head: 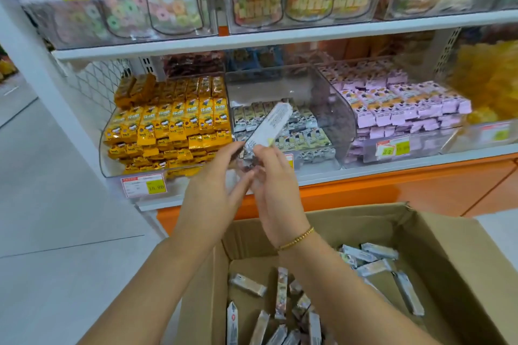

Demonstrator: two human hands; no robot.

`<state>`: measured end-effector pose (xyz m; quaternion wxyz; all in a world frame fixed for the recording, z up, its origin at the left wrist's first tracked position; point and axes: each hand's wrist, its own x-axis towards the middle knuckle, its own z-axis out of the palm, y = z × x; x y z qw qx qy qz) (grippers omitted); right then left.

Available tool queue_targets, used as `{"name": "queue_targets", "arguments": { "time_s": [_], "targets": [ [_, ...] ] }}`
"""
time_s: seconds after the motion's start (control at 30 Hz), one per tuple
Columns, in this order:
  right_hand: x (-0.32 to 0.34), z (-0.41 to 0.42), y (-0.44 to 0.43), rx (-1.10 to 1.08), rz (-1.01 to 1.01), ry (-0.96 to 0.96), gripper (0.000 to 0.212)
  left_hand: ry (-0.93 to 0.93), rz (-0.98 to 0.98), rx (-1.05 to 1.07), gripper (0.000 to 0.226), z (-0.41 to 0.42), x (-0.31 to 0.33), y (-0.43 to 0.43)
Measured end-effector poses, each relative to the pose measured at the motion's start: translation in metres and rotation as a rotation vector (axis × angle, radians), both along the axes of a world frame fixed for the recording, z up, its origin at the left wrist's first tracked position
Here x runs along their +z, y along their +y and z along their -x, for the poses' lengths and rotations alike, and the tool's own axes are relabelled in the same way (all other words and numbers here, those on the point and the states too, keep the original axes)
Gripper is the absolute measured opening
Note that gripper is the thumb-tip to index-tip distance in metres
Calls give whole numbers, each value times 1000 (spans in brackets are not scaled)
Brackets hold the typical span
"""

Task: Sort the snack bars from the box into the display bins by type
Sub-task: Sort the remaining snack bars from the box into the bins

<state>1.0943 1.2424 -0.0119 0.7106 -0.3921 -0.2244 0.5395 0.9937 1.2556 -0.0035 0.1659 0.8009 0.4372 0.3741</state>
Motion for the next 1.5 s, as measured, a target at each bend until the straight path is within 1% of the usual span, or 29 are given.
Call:
{"name": "queue_targets", "arguments": {
  "time_s": [0.07, 0.1, 0.13, 0.2, 0.23, 0.27, 0.3, 0.4, 0.47, 0.53, 0.6, 0.63, 0.7, 0.77, 0.87, 0.97, 1.0, 1.03, 1.1, 1.17, 1.23, 1.27, 1.33, 1.43, 1.5],
  "targets": [
    [1, -32, 21, -139, -3, -329, 27, 178, 51, 9, 56, -2, -6, 10],
    [1, -51, 33, -191, 6, -520, 30, 266, 71, -1, 58, -1, -11, 17],
    [0, -72, 48, -234, 38, -701, 38, 344, 82, -21, 59, 0, -16, 23],
    [-4, -108, 77, -281, 185, -1013, 67, 445, 83, -61, 57, 0, -24, 36],
    [-6, -121, 90, -277, 263, -1157, 77, 458, 75, -66, 55, -1, -26, 41],
    [-10, -132, 103, -262, 313, -1287, 79, 451, 61, -59, 52, -3, -28, 45],
    [-12, -140, 115, -244, 342, -1381, 77, 438, 43, -54, 51, -6, -28, 47],
    [-9, -149, 140, -206, 432, -1573, 67, 404, -24, -99, 52, -15, -29, 50],
    [-6, -151, 153, -177, 520, -1721, 66, 386, -24, -104, 56, -18, -29, 53],
    [-7, -154, 164, -148, 630, -1881, 64, 373, 25, -51, 64, -20, -28, 56],
    [-9, -158, 173, -156, 712, -2013, 51, 417, 124, 36, 71, -21, -27, 58],
    [-11, -160, 177, -165, 743, -2072, 45, 442, 171, 56, 74, -23, -26, 58],
    [-16, -161, 183, -160, 795, -2180, 39, 465, 228, 53, 78, -27, -26, 57],
    [-22, -162, 189, -147, 819, -2235, 39, 475, 251, 45, 79, -29, -26, 58],
    [-29, -168, 192, -125, 786, -2195, 40, 486, 243, 47, 80, -28, -26, 60],
    [-35, -175, 192, -79, 725, -2217, 38, 493, 241, 40, 82, -28, -27, 61],
    [-37, -177, 191, -63, 721, -2233, 40, 493, 242, 39, 83, -28, -28, 62],
    [-37, -178, 190, -54, 729, -2196, 43, 491, 245, 38, 83, -29, -28, 62],
    [-36, -178, 188, 7, 751, -2171, 44, 484, 249, 43, 84, -29, -27, 60],
    [-35, -177, 188, 68, 753, -2151, 40, 481, 255, 51, 84, -30, -26, 59],
    [-32, -179, 190, 156, 735, -2195, 35, 474, 269, 56, 85, -32, -25, 57],
    [-30, -181, 191, 178, 708, -2168, 34, 470, 269, 57, 85, -33, -25, 56],
    [-22, -183, 195, 138, 708, -2109, 34, 471, 264, 60, 85, -33, -26, 56],
    [-12, -180, 198, 67, 709, -1902, 47, 466, 256, 67, 86, -32, -28, 56],
    [-13, -183, 202, 84, 694, -1869, 49, 479, 243, 73, 88, -33, -28, 57]
  ]
}}
